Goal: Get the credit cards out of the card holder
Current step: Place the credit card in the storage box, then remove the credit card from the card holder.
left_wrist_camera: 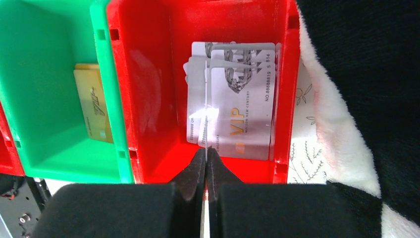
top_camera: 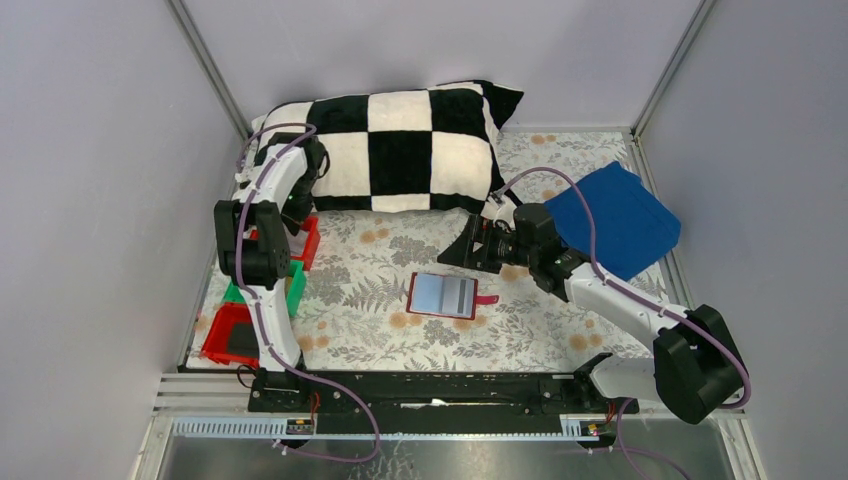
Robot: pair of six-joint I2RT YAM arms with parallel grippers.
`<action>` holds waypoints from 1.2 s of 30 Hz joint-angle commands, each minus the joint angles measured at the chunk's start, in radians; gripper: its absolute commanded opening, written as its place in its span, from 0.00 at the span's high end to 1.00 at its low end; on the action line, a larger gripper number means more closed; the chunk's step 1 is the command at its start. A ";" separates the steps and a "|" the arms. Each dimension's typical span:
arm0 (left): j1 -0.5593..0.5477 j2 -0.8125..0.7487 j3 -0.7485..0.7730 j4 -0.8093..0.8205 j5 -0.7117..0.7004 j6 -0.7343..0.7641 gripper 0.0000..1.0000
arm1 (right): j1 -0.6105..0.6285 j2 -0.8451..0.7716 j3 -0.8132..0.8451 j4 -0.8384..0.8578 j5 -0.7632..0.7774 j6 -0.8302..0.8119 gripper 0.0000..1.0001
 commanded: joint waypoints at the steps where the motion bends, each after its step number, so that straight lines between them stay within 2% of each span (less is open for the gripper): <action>1: 0.023 0.001 0.008 -0.014 0.062 -0.089 1.00 | -0.003 -0.003 0.054 -0.035 -0.012 -0.019 0.04; 9: 0.051 -0.006 -0.048 0.022 0.136 -0.107 0.98 | -0.004 0.032 0.069 -0.034 -0.013 -0.010 0.04; 10: 0.051 -0.014 -0.060 0.034 0.140 -0.106 0.90 | -0.003 0.035 0.071 -0.031 -0.015 -0.010 0.05; 12: 0.052 -0.037 -0.091 0.072 0.142 -0.100 0.64 | -0.003 0.042 0.075 -0.031 -0.018 -0.012 0.05; 13: 0.052 -0.052 -0.109 0.095 0.144 -0.093 0.55 | -0.003 0.045 0.077 -0.031 -0.020 -0.012 0.05; 15: 0.054 -0.087 -0.139 0.138 0.150 -0.082 0.49 | -0.003 0.050 0.077 -0.032 -0.021 -0.013 0.05; 23: 0.056 -0.216 -0.120 0.155 0.124 -0.040 0.47 | -0.003 0.055 0.078 -0.019 -0.024 -0.014 0.06; 28: 0.055 -0.335 -0.102 0.190 0.094 0.052 0.44 | -0.003 0.031 0.069 -0.043 0.044 -0.034 0.06; 33: 0.040 -0.465 -0.161 0.308 0.101 0.275 0.39 | -0.002 0.027 0.070 -0.172 0.222 -0.038 0.06; 36: -0.029 -0.560 -0.255 0.440 0.139 0.481 0.39 | -0.003 0.036 0.052 -0.251 0.290 -0.003 0.08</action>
